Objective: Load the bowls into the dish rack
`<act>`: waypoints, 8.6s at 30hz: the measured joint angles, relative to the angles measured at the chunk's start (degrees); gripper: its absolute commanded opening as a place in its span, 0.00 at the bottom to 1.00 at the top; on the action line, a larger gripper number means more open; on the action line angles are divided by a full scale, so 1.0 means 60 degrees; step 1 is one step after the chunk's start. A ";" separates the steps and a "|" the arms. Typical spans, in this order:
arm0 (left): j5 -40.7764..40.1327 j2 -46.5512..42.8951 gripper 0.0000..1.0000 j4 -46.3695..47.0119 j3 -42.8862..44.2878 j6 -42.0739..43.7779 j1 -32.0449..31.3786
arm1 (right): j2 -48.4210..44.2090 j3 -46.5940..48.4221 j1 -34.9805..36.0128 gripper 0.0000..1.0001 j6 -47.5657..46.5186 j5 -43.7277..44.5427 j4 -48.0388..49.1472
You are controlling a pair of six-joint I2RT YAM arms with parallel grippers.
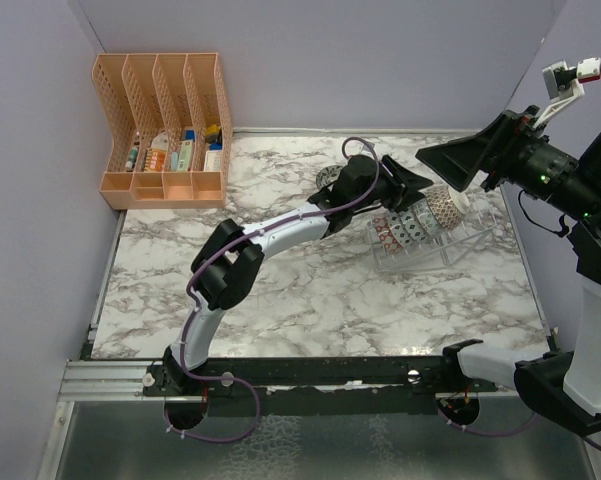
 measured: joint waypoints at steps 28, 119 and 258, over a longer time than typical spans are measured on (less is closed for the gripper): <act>-0.0262 -0.1676 0.97 -0.3807 0.0368 0.5952 0.2284 | 0.0146 -0.0051 0.0000 0.99 -0.0069 -0.0393 0.0189; 0.0229 -0.0933 0.00 0.5147 -0.0572 0.0102 -0.0284 | 0.0229 0.0568 0.0000 0.99 0.0535 -0.0138 0.0980; -0.0233 -0.2823 0.99 -0.6094 0.1898 0.6204 0.0907 | 0.0138 -0.0138 0.0000 0.99 -0.0004 -0.0266 0.0619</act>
